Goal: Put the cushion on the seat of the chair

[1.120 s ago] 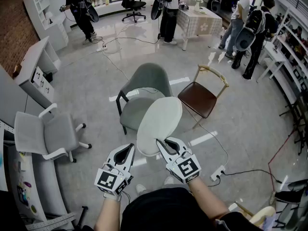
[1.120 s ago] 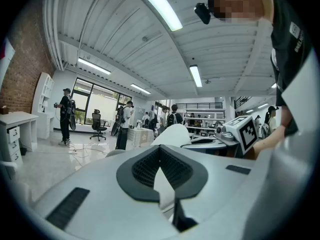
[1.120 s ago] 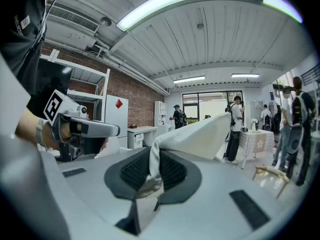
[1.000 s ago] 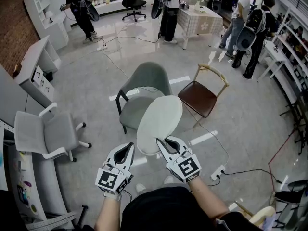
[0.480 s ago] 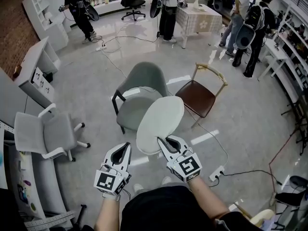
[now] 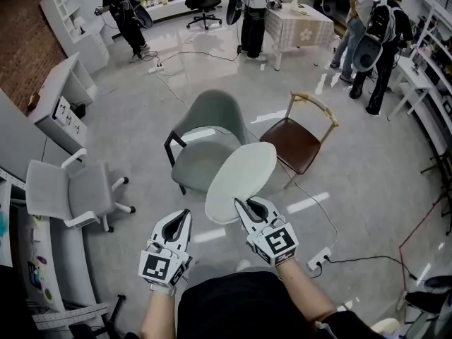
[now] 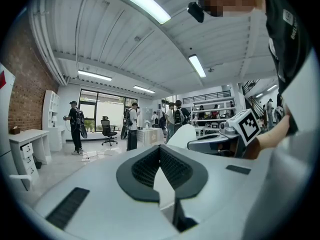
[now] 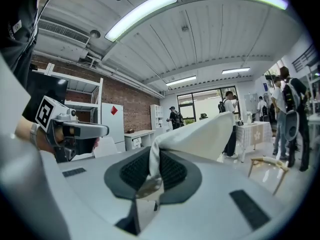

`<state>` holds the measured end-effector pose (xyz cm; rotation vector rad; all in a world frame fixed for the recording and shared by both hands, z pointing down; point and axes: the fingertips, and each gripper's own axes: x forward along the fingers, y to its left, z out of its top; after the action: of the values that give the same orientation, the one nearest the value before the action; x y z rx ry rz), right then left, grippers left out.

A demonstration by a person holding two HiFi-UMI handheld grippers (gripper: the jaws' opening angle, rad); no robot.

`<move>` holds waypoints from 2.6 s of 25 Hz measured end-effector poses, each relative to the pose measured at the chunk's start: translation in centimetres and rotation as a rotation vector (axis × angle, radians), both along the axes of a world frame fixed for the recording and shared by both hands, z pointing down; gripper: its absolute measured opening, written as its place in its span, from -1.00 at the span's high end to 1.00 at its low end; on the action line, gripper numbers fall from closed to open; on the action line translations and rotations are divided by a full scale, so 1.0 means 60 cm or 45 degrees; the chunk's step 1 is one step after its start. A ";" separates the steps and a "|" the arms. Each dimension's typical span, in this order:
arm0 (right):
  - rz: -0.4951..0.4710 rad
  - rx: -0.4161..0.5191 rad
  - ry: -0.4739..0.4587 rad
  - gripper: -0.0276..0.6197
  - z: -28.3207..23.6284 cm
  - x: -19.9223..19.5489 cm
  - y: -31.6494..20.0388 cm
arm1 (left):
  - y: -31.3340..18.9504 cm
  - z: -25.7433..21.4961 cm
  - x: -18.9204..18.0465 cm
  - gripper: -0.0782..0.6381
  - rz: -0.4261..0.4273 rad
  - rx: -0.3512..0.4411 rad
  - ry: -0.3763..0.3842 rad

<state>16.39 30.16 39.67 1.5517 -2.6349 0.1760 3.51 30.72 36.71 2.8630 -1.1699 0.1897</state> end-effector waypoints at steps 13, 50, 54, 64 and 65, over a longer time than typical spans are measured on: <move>-0.005 -0.032 0.018 0.77 0.028 -0.030 -0.092 | -0.094 0.038 -0.032 0.75 0.002 -0.027 0.012; 0.141 -0.224 0.078 0.77 0.102 -0.214 -0.478 | -0.488 0.086 -0.243 0.75 0.143 -0.150 0.045; 0.127 -0.252 0.092 0.77 0.121 -0.219 -0.486 | -0.487 0.096 -0.254 0.75 0.129 -0.170 0.020; 0.068 -0.323 0.067 0.77 0.167 -0.221 -0.519 | -0.486 0.117 -0.275 0.75 0.046 -0.230 -0.031; 0.060 -0.330 0.064 0.77 0.171 -0.222 -0.523 | -0.487 0.118 -0.277 0.75 0.036 -0.235 -0.036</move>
<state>3.09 -1.21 49.96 1.5105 -2.4232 0.4554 -13.09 1.52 43.79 2.7251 -1.0565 0.3221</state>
